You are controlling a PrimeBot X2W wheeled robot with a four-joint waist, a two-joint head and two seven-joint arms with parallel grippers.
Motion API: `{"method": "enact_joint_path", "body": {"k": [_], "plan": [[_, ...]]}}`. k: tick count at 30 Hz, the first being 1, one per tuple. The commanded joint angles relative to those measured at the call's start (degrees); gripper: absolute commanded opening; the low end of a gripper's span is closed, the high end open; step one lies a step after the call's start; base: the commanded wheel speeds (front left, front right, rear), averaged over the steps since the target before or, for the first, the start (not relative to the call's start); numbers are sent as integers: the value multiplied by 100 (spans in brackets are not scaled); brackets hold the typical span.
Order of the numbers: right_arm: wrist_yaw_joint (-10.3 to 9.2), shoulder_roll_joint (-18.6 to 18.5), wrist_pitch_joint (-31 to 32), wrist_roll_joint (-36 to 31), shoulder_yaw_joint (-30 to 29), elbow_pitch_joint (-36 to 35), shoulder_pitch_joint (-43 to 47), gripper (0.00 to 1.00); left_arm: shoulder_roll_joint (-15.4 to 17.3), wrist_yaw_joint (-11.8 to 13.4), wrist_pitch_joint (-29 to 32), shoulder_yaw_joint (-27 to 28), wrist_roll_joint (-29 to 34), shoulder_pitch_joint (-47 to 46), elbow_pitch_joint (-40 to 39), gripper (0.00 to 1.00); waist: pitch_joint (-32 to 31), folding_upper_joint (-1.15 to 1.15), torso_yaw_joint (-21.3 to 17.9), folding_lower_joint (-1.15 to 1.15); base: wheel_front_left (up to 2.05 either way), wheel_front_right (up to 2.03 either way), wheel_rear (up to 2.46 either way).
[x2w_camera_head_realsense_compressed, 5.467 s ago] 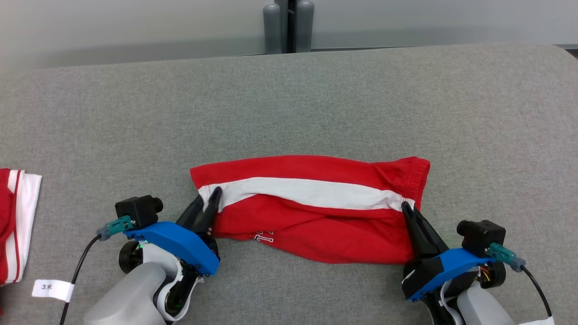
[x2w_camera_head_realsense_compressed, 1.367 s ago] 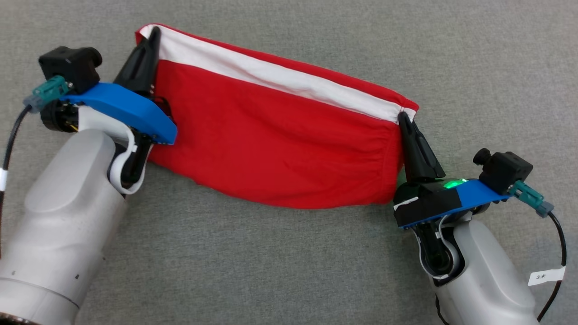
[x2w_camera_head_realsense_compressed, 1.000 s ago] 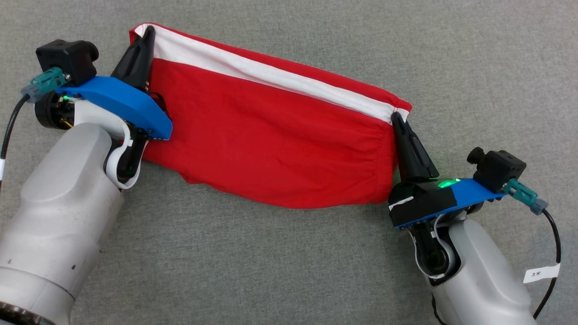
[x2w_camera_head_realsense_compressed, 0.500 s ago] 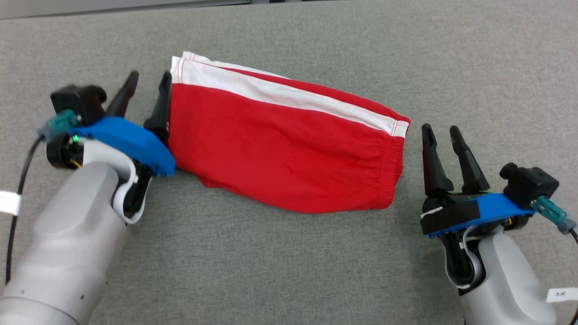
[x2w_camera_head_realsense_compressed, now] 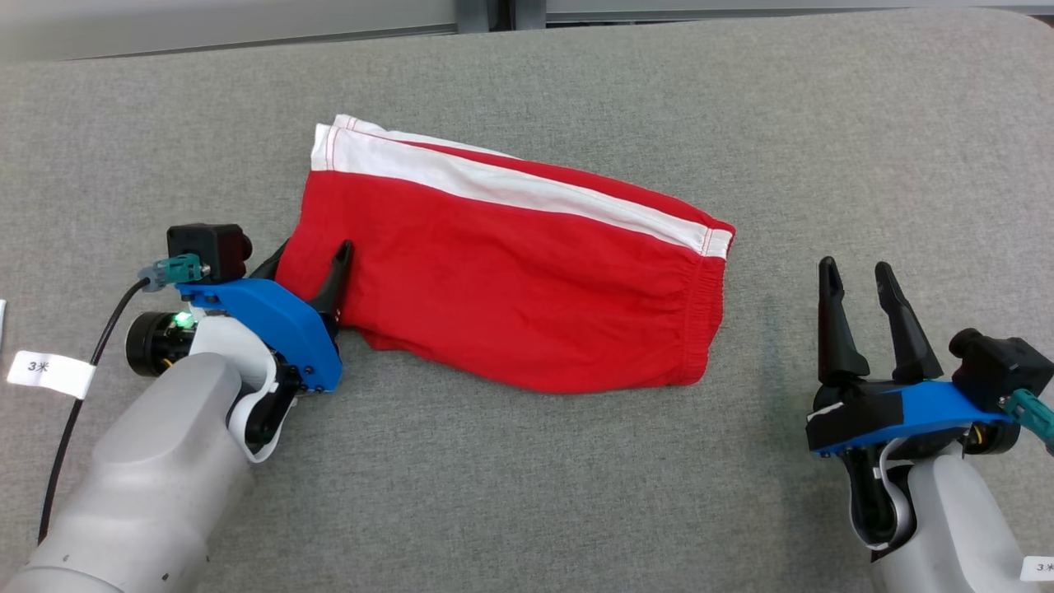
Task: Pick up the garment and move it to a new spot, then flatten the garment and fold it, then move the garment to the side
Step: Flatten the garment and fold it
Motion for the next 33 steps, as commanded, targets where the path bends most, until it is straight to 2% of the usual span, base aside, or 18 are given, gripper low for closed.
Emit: {"method": "enact_joint_path", "body": {"k": [1, 5, 6, 7, 12, 17, 21, 26, 33], "plan": [[0, -7, -19, -67, -37, -18, 46, 100, 22, 17, 54, -125, 20, -30, 98, 100, 10, 0, -23, 1, 0, 0, 0], [0, -7, -19, -26, -46, 18, 69, 100, -74, 13, 98, -362, 30, -62, 205, 100, 16, 0, -56, 1, 0, 0, 0], [0, -7, -19, -14, -42, 28, 65, 100, -117, 12, 136, -444, 14, -45, 204, 40, 14, 0, -61, 1, 0, 0, 0], [0, -7, -19, -10, -38, 36, 66, 100, -140, 12, 148, -511, 8, -35, 195, 0, 11, 0, -65, 1, 0, 0, 0], [0, -7, -19, 12, -40, 91, 102, 100, -145, 12, -46, -677, -43, -21, 229, 0, -49, 0, -45, 1, 0, 0, 0], [0, -8, -18, -127, -82, 183, 220, 100, -262, 12, -552, -594, -128, 58, 444, 0, -305, 0, 67, 1, 0, 0, 0], [0, -8, -18, -255, -110, 284, 332, 100, -319, 12, -728, -524, -209, 272, 539, 0, -538, 0, 190, 1, 0, 0, 0], [0, -9, -19, -502, -88, 481, 614, 100, -480, 74, -857, -212, -281, 767, 598, 0, -971, 0, 450, 1, 0, 0, 0], [0, -9, -19, -571, 20, 672, 993, 100, -628, 420, -861, 581, 69, 1813, 30, 0, -1476, 0, 805, 1, 0, 0, 0]]}}
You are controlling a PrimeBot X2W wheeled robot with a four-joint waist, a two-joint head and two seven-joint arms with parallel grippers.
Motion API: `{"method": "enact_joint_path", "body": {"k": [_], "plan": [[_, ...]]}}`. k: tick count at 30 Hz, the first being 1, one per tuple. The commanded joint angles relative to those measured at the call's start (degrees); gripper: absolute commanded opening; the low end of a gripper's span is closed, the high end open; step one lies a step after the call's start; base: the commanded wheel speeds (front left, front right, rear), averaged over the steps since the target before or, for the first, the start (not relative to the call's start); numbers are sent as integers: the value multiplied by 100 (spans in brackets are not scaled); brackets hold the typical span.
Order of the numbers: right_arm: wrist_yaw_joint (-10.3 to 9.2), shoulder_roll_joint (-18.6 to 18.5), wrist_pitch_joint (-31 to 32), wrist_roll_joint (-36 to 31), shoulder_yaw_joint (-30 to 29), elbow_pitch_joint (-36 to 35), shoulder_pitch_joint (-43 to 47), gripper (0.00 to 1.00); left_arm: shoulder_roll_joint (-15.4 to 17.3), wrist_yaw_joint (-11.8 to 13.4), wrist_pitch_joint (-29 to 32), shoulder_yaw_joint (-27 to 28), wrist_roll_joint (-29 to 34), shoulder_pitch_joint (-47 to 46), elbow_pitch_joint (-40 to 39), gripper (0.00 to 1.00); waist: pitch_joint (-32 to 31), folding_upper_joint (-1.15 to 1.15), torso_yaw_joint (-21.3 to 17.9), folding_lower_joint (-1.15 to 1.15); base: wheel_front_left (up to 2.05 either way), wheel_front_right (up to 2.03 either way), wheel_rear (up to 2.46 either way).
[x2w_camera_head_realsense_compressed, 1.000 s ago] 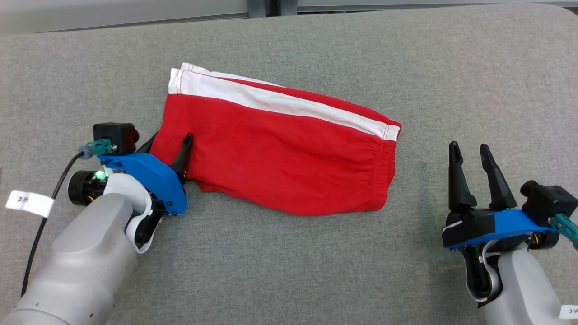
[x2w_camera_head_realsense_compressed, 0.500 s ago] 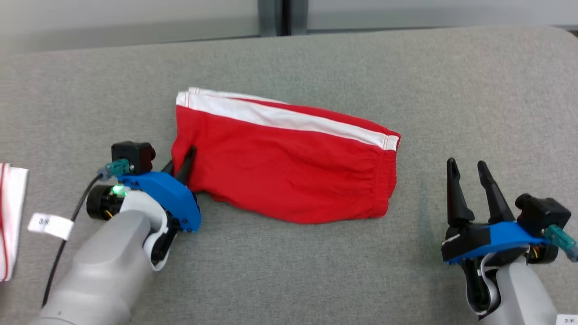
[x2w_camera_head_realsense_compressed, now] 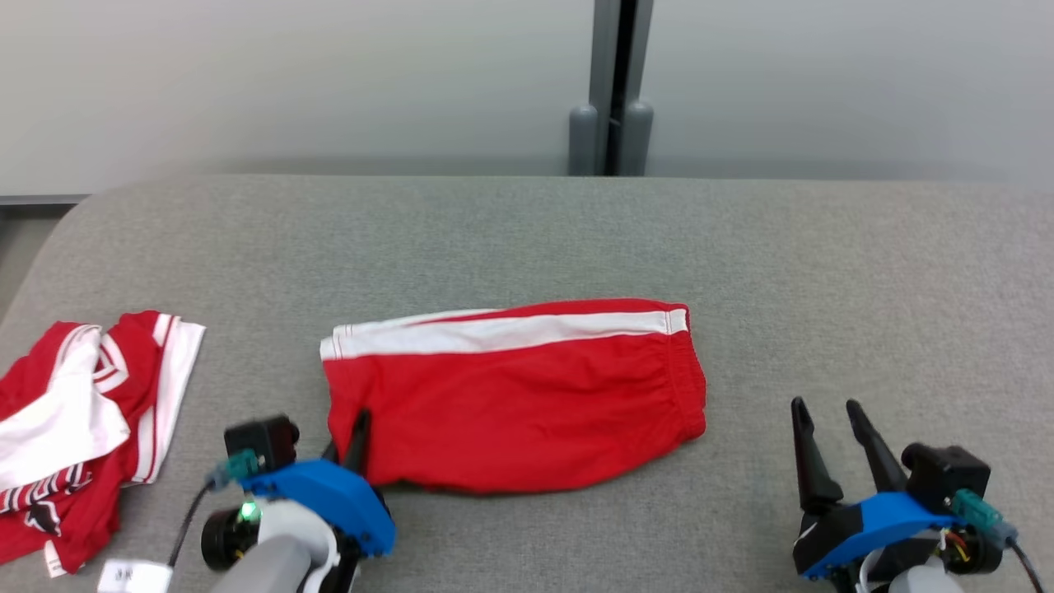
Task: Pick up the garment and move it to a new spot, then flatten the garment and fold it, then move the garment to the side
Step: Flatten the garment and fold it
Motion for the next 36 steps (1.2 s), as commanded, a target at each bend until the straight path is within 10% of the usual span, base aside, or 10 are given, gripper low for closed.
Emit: {"method": "enact_joint_path", "body": {"k": [1, 4, 6, 15, 36], "plan": [[0, -10, -18, -15, 45, 38, 126, 100, -24, 105, -25, 154, 115, 215, -103, 0, -66, 0, 54, 1, 0, 0, 0], [0, -10, -18, -13, 172, 58, 175, 100, -59, 213, -25, 401, 373, 626, -305, 0, -147, 0, 150, 1, 0, 0, 0], [0, -10, -18, 9, 271, 39, 163, 100, -46, 312, -26, 613, 614, 797, -463, 100, -168, 0, 202, 1, 0, 0, 0], [0, -11, -18, -29, 806, 157, -435, 100, -173, 665, -27, 1767, 2204, 1502, -1684, 100, -99, 0, 528, 1, 0, 0, 0], [1, 0, 3, 75, 949, 2558, -1105, 93, -746, -29, -26, 2870, 3618, 1810, -1780, 100, 111, 0, 1050, 1, 0, 0, 0]]}}
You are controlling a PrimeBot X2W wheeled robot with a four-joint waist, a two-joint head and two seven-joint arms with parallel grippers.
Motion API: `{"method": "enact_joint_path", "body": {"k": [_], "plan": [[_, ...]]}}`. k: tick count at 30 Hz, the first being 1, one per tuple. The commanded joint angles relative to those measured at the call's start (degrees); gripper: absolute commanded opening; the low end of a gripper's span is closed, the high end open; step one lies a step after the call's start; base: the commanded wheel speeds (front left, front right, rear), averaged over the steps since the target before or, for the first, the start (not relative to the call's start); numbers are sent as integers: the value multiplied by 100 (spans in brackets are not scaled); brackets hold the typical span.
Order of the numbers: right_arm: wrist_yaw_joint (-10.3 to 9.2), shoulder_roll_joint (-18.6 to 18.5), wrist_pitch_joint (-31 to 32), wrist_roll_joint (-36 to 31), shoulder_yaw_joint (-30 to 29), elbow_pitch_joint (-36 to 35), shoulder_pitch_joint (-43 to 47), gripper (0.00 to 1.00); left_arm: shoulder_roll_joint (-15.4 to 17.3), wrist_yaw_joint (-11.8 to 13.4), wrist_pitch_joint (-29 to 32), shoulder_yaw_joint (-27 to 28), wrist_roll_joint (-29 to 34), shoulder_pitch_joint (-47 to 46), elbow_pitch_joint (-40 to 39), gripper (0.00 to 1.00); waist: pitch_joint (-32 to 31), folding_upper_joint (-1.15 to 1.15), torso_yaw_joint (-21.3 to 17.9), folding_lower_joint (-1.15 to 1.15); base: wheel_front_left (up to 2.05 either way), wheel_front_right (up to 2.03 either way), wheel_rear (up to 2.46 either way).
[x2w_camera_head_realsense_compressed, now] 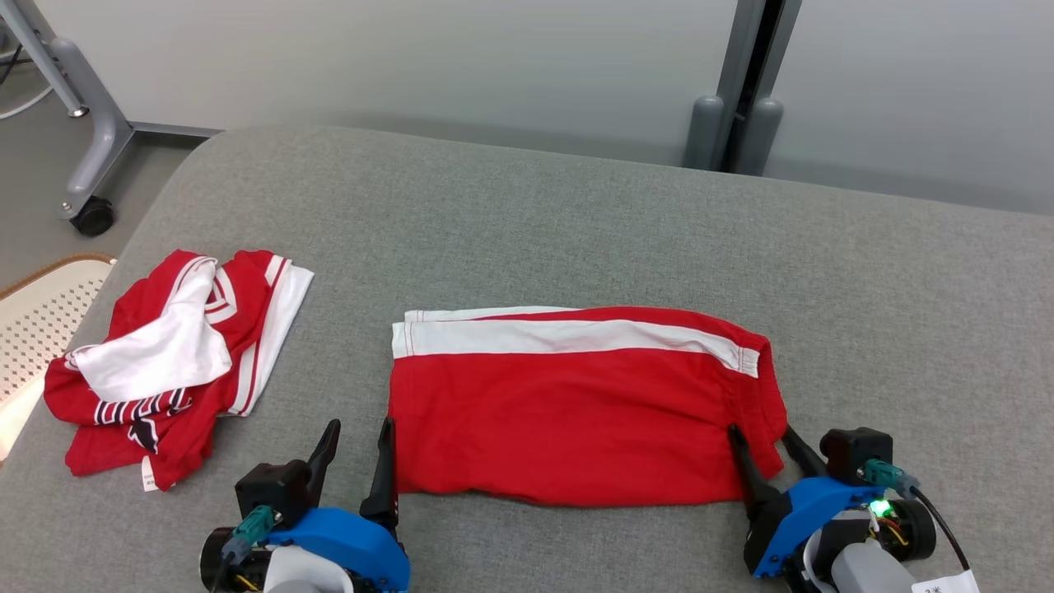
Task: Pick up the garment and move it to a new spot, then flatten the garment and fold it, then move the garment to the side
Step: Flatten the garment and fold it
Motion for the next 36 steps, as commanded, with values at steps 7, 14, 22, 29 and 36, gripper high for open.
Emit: {"method": "enact_joint_path", "body": {"k": [7, 14, 22, 29, 36], "plan": [[2, 20, 28, 704, 497, -28, -12, 0, -122, -181, -25, 220, 265, -78, 57, 100, 55, 0, -2, 0, 0, 0, 0], [1, -13, 14, 821, 52, -282, 149, 0, -164, -281, -25, 377, 450, 107, 120, 100, -70, 0, -82, 0, 0, 0, 0], [1, -51, 14, 291, -1164, -550, 537, 0, -220, -339, -25, 380, 588, 365, 182, 100, -401, 0, -414, 0, 0, 0, 0], [1, -3, 14, 21, -1287, -778, 498, 0, -284, -369, -26, 258, 598, 464, 283, 100, -552, 0, -577, 0, 0, 0, 0], [1, -7, 74, 1382, 648, -1340, 301, 0, -312, -384, -26, 141, 554, 500, 380, 100, -601, 0, -262, 0, 0, 0, 0]]}}
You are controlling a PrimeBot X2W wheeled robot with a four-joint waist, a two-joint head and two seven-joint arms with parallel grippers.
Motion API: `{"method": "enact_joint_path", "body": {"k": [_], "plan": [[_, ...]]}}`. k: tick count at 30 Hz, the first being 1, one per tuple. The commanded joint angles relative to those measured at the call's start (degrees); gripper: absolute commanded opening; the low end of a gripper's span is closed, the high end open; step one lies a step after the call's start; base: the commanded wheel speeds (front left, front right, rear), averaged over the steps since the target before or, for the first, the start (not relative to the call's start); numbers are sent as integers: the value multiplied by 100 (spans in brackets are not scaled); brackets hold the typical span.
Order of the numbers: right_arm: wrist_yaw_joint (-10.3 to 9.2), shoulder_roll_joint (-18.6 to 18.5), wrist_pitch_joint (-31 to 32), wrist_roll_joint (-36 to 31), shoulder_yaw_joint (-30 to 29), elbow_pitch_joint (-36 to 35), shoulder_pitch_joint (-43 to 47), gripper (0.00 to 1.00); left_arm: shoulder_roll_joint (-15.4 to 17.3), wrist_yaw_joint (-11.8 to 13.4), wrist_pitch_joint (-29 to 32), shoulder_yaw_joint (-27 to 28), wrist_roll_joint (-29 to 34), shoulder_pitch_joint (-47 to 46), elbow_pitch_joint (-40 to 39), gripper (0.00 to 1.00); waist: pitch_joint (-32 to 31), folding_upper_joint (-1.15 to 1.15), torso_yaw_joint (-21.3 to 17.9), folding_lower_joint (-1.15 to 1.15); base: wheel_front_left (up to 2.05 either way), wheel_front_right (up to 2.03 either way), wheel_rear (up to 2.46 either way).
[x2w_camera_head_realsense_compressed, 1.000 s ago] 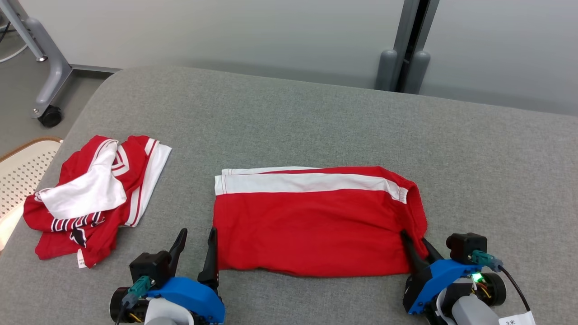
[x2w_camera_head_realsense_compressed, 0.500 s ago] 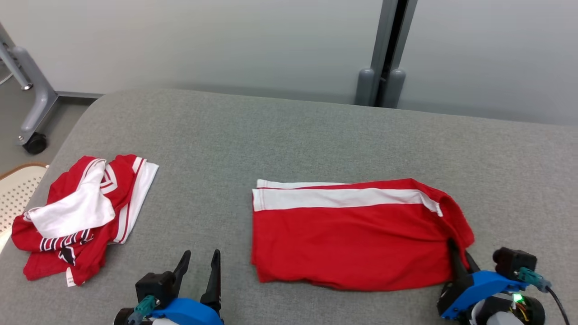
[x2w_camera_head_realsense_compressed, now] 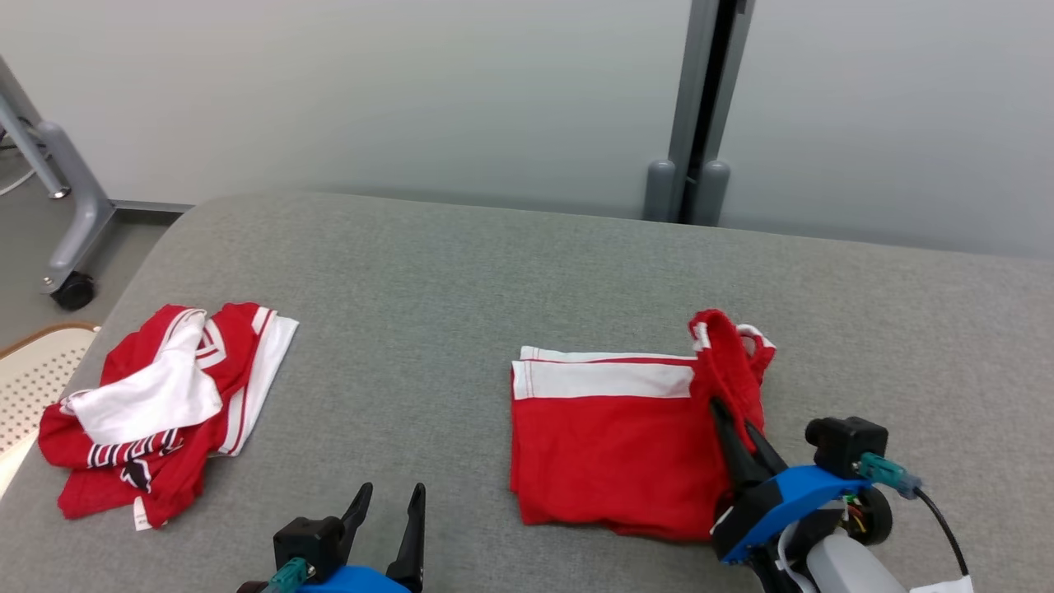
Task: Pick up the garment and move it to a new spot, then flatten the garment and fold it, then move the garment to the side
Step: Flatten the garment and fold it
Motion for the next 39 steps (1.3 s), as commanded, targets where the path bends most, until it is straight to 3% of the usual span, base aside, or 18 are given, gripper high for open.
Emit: {"method": "enact_joint_path", "body": {"k": [1, 10, 11, 12, 13, 19, 22, 30, 39], "plan": [[0, -15, 29, 217, 408, -138, -126, 0, -3, -32, -26, -13, -17, 44, 21, 100, 23, 0, 182, 0, 0, 0, 0], [0, -15, 144, 330, 1323, 169, -453, 0, -9, -26, -26, 41, 5, 82, 107, 100, 50, 0, 787, 0, 0, 0, 0], [0, -14, 136, 336, 1401, 247, -481, 13, -10, -27, -26, 62, 11, 86, 118, 100, 56, 0, 829, 0, 0, 0, 0], [0, -19, 126, 245, 1460, 351, -529, 48, -10, -27, -26, 83, 20, 95, 122, 100, 61, 0, 862, 0, 0, 0, 0], [0, -19, 118, 170, 1550, 413, -583, 100, -10, -28, -26, 104, 27, 111, 129, 100, 63, 0, 879, 0, 0, 0, 0], [0, -17, -5, 425, 2002, 207, -604, 100, -5, -29, -26, 301, 54, 163, 104, 100, 25, 0, 743, 0, 0, 0, 0], [0, -23, -34, 318, 1920, 221, -539, 100, -3, -29, -26, 405, 109, 182, 21, 100, -31, 0, 538, 0, 0, 0, 0], [0, -13, -48, -1014, 269, -125, 29, 100, 36, 19, -25, 697, 543, 358, -526, 100, -151, 0, -72, 0, 0, 0, 0], [0, -12, -47, -1593, -602, -545, 808, 100, 27, 29, -25, 849, 996, 749, -970, 100, -249, 0, -390, 0, 0, 0, 0]]}}
